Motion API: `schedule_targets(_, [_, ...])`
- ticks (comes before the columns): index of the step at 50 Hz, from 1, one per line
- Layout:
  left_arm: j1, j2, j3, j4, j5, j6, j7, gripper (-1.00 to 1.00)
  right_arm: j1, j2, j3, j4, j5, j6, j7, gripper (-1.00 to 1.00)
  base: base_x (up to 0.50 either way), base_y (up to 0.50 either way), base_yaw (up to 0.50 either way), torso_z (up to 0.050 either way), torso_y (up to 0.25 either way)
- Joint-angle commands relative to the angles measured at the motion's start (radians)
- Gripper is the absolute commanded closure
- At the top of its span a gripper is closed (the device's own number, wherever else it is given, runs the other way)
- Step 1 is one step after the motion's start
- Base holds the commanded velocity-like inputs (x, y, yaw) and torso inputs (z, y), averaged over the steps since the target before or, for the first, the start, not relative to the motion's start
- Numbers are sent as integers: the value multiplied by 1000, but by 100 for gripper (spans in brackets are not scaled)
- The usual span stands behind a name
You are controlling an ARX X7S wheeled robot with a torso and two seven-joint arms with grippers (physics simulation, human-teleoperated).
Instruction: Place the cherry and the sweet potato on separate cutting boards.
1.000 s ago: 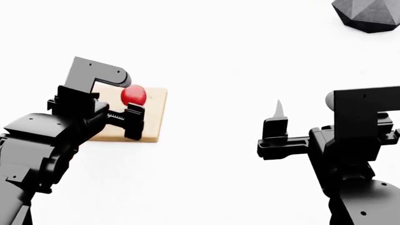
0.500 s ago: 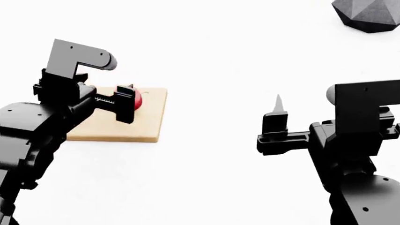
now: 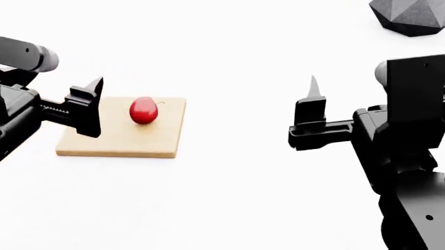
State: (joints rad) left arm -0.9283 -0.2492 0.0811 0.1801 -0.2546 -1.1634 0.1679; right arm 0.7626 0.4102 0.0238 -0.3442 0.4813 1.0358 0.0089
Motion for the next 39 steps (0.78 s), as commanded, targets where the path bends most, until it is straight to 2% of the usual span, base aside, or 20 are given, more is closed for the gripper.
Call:
schedule_targets(1, [39,-61,-64,354,-77,-287,-5,-100,82,23,83,-164,108,217,33,-100,0,0,0,0,0])
schedule_targets(6, [3,-45,-105,442,-106,-393,-14,-100,109,29,149,-233,170,325,45,-100,0,0,0,0,0])
schedule_targets(8, [-16,-64,-114,445,-188,-406,-58,-100,135,32,161,-245,185,358,51,-100,0,0,0,0,0])
schedule_targets(10, [-50,-110,-125,411,-408,-407,-210,-100,161,29,178,-257,202,390,57,-100,0,0,0,0,0])
schedule_targets(12, [-78,-107,-117,384,-482,-405,-290,-100,169,21,184,-268,213,400,60,-100,0,0,0,0,0])
schedule_targets(13, [-106,-135,-143,357,-600,-406,-363,-100,175,17,186,-274,223,412,60,-100,0,0,0,0,0])
schedule_targets(15, [-143,-145,-138,345,-723,-406,-476,-100,194,13,191,-285,243,442,62,-100,0,0,0,0,0])
schedule_targets(19, [-204,-188,-136,319,-941,-403,-642,-100,248,11,200,-287,270,487,75,-100,0,0,0,0,0])
schedule_targets(22, [-250,-193,-115,298,-1043,-399,-723,-100,291,17,190,-283,283,505,80,-100,0,0,0,0,0])
schedule_targets(25, [-280,-231,-100,285,-1073,-386,-732,-100,325,15,197,-275,299,517,95,-100,0,0,0,0,0])
schedule_targets(27, [-290,-254,-52,274,-1028,-359,-691,-100,352,24,192,-269,313,519,103,-100,0,0,0,0,0])
schedule_targets(29, [-322,-250,-7,266,-996,-346,-680,-100,380,34,173,-245,310,500,100,-100,0,0,0,0,0])
schedule_targets(34, [-410,-270,-13,235,-1034,-363,-684,-100,429,49,121,-185,289,440,86,-100,0,0,0,0,0])
schedule_targets(39, [-449,-265,70,222,-990,-340,-658,-100,500,59,103,-168,301,453,84,-100,0,0,0,0,0])
